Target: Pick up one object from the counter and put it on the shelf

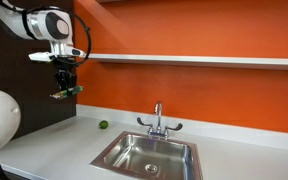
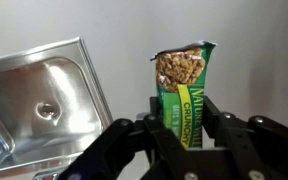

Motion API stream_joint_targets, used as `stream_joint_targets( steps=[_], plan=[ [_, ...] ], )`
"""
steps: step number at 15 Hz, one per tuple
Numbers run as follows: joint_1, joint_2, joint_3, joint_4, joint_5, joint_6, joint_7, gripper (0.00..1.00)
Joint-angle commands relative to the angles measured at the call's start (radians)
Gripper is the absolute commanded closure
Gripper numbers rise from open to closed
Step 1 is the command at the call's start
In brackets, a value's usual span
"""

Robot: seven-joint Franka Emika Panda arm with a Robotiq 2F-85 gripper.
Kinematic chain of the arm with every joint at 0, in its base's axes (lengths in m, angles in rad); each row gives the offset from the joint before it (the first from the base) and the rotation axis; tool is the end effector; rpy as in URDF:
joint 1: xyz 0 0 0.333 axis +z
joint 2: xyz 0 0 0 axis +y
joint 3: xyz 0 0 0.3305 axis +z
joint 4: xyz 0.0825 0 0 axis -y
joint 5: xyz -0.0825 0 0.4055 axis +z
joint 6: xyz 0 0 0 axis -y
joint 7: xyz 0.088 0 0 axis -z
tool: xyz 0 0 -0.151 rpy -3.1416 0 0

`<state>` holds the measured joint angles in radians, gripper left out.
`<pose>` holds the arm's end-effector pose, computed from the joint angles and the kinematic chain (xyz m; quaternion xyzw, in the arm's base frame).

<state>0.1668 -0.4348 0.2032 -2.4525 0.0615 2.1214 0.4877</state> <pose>0.4096 0.1637 0.4215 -0.9954 0.0807 -0.0506 0.0055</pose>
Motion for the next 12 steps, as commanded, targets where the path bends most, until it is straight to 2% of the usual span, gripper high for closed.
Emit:
stream_joint_targets(
  steps=[1,6,12],
  plan=[
    [-0.042,-0.106,0.051,0.069,-0.077,-0.11,0.041,0.82],
    [-0.091,-0.138,0.066,0.204,-0.184,-0.167,0.013,0.82],
    [-0.148,-0.066,0.054,0.392,-0.312,-0.15,-0.038,0.82]
  ],
)
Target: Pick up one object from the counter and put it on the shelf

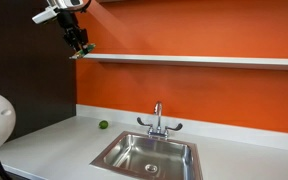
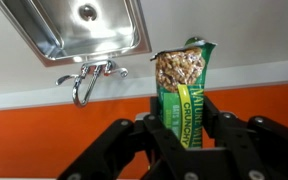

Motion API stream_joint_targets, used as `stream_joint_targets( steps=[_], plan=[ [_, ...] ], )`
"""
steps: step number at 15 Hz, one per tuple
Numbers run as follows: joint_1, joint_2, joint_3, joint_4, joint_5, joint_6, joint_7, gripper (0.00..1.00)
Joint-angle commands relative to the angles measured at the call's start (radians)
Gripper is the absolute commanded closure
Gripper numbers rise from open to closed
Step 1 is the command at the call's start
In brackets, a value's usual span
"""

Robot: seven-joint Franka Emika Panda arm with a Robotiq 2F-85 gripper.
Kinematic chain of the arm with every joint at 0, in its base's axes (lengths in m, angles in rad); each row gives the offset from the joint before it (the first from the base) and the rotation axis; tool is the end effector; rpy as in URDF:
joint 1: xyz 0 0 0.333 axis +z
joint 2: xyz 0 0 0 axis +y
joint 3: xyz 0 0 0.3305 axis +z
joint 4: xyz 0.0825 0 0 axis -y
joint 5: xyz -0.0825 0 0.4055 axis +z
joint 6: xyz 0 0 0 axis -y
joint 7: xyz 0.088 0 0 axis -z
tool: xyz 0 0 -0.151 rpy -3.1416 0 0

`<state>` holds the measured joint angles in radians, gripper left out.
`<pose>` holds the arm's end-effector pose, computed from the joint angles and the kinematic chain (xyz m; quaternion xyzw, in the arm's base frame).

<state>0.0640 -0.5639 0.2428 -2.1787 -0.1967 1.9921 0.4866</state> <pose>0.4228 0.1335 0.6094 0.9687 -0.0701 0.2241 0.0812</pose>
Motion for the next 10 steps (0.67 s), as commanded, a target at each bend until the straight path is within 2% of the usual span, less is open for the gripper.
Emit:
stream_joint_targets(
  steps=[1,10],
  plan=[
    [-0.053,0.085,0.013,0.154,-0.072,-0.018,-0.047,0.82],
    [-0.04,0.37,-0.016,0.475,-0.131,-0.018,-0.175,0.82]
  ],
)
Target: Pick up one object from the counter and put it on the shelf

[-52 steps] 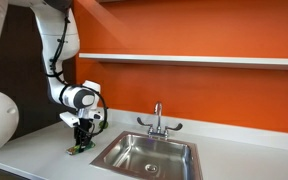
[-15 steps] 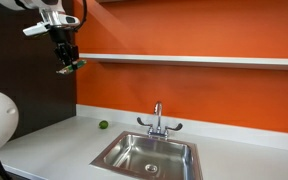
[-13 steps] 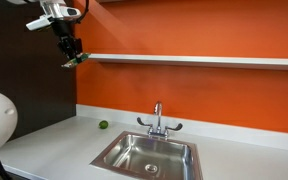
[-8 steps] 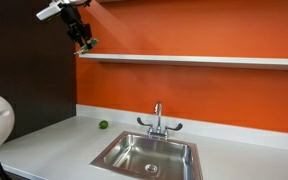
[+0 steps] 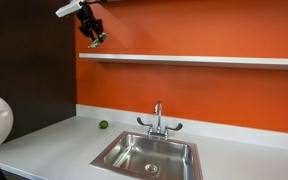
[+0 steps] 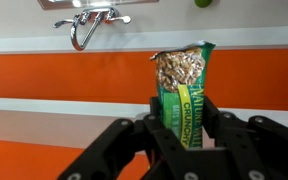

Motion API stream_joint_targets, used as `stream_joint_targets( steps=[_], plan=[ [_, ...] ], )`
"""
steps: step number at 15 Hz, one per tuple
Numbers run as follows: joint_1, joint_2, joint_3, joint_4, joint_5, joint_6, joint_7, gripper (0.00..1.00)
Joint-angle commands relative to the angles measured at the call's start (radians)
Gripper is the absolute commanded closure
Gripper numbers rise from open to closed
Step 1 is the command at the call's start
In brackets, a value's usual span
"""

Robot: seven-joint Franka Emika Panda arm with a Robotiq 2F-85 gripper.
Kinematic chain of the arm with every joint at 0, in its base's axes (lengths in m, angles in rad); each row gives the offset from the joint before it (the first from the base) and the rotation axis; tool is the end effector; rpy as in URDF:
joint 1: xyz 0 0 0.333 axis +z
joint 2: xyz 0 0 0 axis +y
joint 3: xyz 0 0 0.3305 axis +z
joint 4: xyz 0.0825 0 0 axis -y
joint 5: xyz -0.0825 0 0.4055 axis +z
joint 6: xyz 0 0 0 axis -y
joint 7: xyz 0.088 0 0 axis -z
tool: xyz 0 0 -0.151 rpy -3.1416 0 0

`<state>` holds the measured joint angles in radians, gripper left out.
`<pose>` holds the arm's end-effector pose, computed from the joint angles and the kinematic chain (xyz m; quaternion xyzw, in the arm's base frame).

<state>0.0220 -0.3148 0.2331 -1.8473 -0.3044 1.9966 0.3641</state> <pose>0.5128 0.1218 0.6769 0.9575 -0.0197 0.2669 0.1081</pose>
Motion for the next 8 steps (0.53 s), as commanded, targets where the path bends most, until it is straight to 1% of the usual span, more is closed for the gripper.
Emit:
stream_joint_targets(
  steps=[1,5,8],
  plan=[
    [0.006,0.155,-0.01,0.183,-0.025,-0.031,-0.063,0.82],
    [0.027,0.274,-0.028,0.324,-0.028,-0.06,-0.097,0.82],
    [0.045,0.342,-0.042,0.408,-0.028,-0.081,-0.112,0.82]
  ],
)
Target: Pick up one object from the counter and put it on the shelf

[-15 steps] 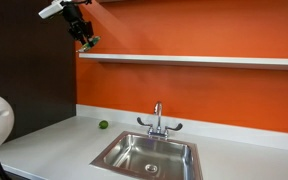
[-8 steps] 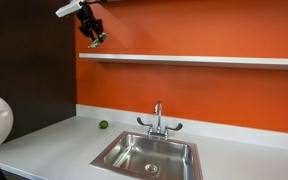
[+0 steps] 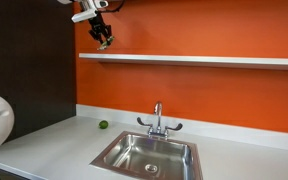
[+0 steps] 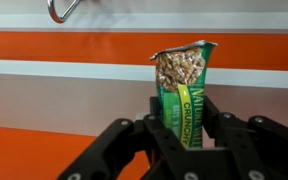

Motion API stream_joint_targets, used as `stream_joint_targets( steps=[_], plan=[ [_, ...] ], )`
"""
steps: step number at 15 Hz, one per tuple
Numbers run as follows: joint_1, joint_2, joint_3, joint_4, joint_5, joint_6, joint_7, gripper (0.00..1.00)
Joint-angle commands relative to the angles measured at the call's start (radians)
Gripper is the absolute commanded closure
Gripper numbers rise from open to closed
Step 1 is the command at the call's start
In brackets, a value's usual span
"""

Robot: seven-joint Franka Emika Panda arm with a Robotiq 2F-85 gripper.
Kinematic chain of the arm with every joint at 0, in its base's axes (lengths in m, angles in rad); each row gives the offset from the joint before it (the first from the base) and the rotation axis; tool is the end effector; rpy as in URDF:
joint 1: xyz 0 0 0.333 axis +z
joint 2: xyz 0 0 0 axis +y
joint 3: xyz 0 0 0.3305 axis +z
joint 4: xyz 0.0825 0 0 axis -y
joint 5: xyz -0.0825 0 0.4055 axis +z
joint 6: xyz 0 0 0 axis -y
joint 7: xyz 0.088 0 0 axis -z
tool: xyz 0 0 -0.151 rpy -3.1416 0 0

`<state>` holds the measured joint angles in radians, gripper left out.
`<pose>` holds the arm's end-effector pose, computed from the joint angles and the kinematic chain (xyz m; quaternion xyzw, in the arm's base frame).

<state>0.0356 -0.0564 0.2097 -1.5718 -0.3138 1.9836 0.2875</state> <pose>0.5994 0.1213 0.6820 0.9604 0.0088 0.2622 0.0937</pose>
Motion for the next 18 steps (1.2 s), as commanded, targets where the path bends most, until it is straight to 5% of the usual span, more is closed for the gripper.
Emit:
stream_joint_targets(
  steps=[1,11,18],
  plan=[
    [0.038,0.102,-0.024,0.155,-0.016,-0.077,-0.04,0.82],
    [0.092,0.25,-0.081,0.332,0.0,-0.172,-0.073,0.82],
    [0.07,0.314,-0.07,0.402,0.006,-0.182,-0.087,0.82]
  ],
)
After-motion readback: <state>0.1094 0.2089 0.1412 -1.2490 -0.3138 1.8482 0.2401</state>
